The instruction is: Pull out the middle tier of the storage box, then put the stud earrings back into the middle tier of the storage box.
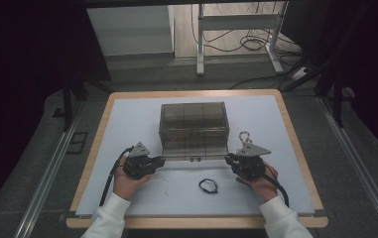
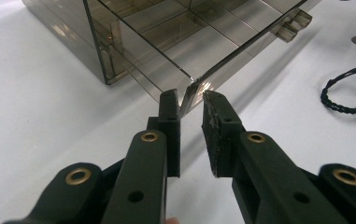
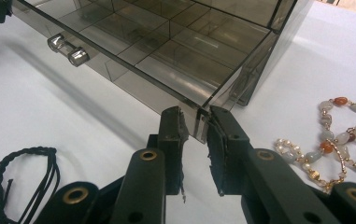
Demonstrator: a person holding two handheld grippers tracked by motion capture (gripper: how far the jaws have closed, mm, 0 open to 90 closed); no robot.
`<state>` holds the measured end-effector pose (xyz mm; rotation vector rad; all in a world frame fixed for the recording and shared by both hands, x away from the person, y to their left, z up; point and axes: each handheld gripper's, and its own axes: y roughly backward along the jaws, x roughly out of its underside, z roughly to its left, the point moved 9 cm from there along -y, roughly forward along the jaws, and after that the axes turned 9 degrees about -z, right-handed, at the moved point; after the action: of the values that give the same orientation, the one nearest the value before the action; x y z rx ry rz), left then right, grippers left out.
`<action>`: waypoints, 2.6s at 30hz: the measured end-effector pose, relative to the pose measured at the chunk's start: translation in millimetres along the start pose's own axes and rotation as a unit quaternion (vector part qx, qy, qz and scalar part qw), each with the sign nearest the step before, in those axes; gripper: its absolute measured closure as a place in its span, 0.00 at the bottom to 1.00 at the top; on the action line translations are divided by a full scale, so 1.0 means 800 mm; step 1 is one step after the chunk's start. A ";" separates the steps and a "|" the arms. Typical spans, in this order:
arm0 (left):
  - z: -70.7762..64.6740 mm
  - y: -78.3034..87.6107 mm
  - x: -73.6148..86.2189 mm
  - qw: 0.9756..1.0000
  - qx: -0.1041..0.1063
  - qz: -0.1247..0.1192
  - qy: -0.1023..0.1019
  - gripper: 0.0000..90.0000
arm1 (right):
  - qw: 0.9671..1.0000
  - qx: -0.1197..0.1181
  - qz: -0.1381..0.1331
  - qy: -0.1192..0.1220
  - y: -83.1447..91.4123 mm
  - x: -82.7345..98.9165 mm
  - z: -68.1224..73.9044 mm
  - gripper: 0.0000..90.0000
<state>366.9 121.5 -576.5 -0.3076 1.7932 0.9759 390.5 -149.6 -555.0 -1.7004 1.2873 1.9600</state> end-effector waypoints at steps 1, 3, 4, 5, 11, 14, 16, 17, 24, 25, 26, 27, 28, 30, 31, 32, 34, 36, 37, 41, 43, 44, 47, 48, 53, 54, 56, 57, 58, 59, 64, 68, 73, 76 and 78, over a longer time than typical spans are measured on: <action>0.000 0.000 0.001 1.000 0.001 0.000 0.000 0.86 | 1.000 0.000 0.001 0.001 0.000 0.000 0.000 0.84; 0.000 -0.001 0.001 1.000 0.001 0.001 -0.001 0.86 | 1.000 -0.001 0.003 0.002 0.000 0.002 0.000 0.84; 0.000 -0.001 0.002 1.000 0.001 0.001 0.000 0.86 | 1.000 -0.002 0.003 0.001 -0.001 0.002 0.000 0.84; 0.000 -0.001 0.002 1.000 0.001 0.002 -0.001 0.86 | 1.000 -0.002 0.005 0.002 -0.001 0.003 0.000 0.84; 0.001 -0.002 0.003 1.000 0.003 0.001 0.001 0.86 | 1.000 -0.003 0.006 -0.002 -0.002 0.005 -0.001 0.84; 0.001 -0.002 0.002 1.000 0.003 -0.002 0.002 0.85 | 1.000 -0.003 0.007 0.000 -0.003 0.006 0.000 0.83; 0.001 -0.002 0.002 1.000 0.005 -0.003 0.004 0.84 | 1.000 -0.003 0.006 0.000 -0.004 0.006 0.000 0.83; 0.001 -0.002 0.002 1.000 0.007 -0.004 0.004 0.83 | 1.000 -0.003 0.006 0.000 -0.004 0.006 0.000 0.83; -0.001 -0.003 0.002 1.000 0.010 -0.004 0.002 0.70 | 1.000 -0.006 -0.001 -0.005 -0.005 0.003 0.001 0.75; -0.001 -0.003 0.002 1.000 0.010 -0.005 0.002 0.69 | 1.000 -0.006 -0.001 -0.005 -0.005 0.003 0.001 0.74; -0.001 -0.003 0.002 1.000 0.010 -0.005 0.002 0.67 | 1.000 -0.006 -0.001 -0.005 -0.005 0.003 0.001 0.74; -0.001 -0.002 0.002 1.000 0.010 -0.005 0.001 0.67 | 1.000 -0.006 -0.001 -0.006 -0.006 0.003 0.001 0.72; -0.001 -0.002 0.002 1.000 0.010 -0.004 0.001 0.64 | 1.000 -0.005 -0.001 -0.007 -0.005 0.003 0.001 0.70; -0.002 -0.001 0.002 1.000 0.011 -0.004 0.000 0.61 | 1.000 -0.005 -0.002 -0.010 -0.004 0.002 0.000 0.67; -0.002 0.000 0.002 1.000 0.010 -0.005 0.000 0.60 | 1.000 -0.005 -0.003 -0.012 -0.004 0.002 -0.001 0.66; -0.002 0.000 0.002 1.000 0.010 -0.005 0.000 0.58 | 1.000 -0.005 -0.004 -0.013 -0.002 0.002 -0.001 0.65; -0.001 0.002 0.002 1.000 0.011 -0.007 0.000 0.55 | 1.000 -0.008 -0.005 -0.019 -0.001 0.001 -0.001 0.62; -0.001 0.004 0.002 1.000 0.008 -0.008 0.000 0.52 | 1.000 -0.011 -0.004 -0.025 0.002 0.000 -0.001 0.60; -0.001 0.005 0.002 1.000 0.006 -0.009 0.000 0.50 | 1.000 -0.012 -0.006 -0.026 0.003 -0.001 -0.001 0.59; 0.000 0.010 0.001 1.000 0.004 -0.011 0.002 0.45 | 0.999 -0.016 -0.006 -0.032 0.007 -0.003 0.000 0.56; 0.001 0.013 0.001 1.000 0.005 -0.012 0.004 0.43 | 0.999 -0.016 -0.004 -0.033 0.009 -0.003 0.000 0.54; 0.000 0.014 0.001 1.000 0.006 -0.011 0.005 0.42 | 0.999 -0.017 -0.006 -0.035 0.010 -0.003 0.000 0.54; -0.001 0.019 0.001 1.000 0.006 -0.013 0.007 0.40 | 0.999 -0.016 -0.009 -0.039 0.014 -0.003 0.001 0.53; -0.002 0.021 0.002 1.000 0.007 -0.013 0.006 0.39 | 0.999 -0.016 -0.006 -0.037 0.016 -0.003 0.001 0.52; -0.003 0.027 0.003 1.000 0.005 -0.011 0.004 0.38 | 0.999 -0.011 -0.008 -0.033 0.028 -0.006 0.000 0.52; -0.003 0.027 0.003 1.000 0.005 -0.011 0.004 0.38 | 0.999 -0.013 -0.009 -0.033 0.030 -0.006 0.001 0.52; -0.002 0.032 0.004 1.000 0.001 -0.011 0.003 0.38 | 0.999 -0.016 -0.008 -0.033 0.034 -0.005 0.002 0.51; -0.002 0.033 0.005 1.000 0.002 -0.013 0.003 0.38 | 0.999 -0.019 -0.008 -0.034 0.036 -0.005 0.003 0.51; -0.002 0.035 0.006 1.000 0.002 -0.013 0.003 0.38 | 0.999 -0.020 -0.008 -0.035 0.038 -0.004 0.004 0.51; -0.002 0.036 0.007 1.000 0.000 -0.012 0.002 0.38 | 0.999 -0.021 -0.008 -0.035 0.040 -0.004 0.005 0.50; 0.000 0.043 0.012 1.000 -0.011 -0.007 -0.002 0.38 | 0.999 -0.027 -0.011 -0.038 0.051 0.000 0.008 0.50; -0.001 0.048 0.013 1.000 -0.009 -0.001 -0.003 0.39 | 0.999 -0.026 -0.008 -0.034 0.058 0.002 0.008 0.49; -0.001 0.051 0.012 1.000 -0.007 0.003 -0.002 0.41 | 0.999 -0.030 -0.008 -0.040 0.061 0.009 0.007 0.48; 0.000 0.053 0.011 1.000 -0.009 0.005 -0.001 0.41 | 0.999 -0.029 -0.007 -0.041 0.062 0.010 0.006 0.48; 0.001 0.057 0.010 1.000 -0.013 0.003 -0.002 0.41 | 0.999 -0.030 -0.009 -0.040 0.063 0.010 0.007 0.48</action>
<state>336.4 153.1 -561.8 -0.3163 1.7788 1.0046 350.1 -177.6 -539.4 -1.6356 1.1933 2.0535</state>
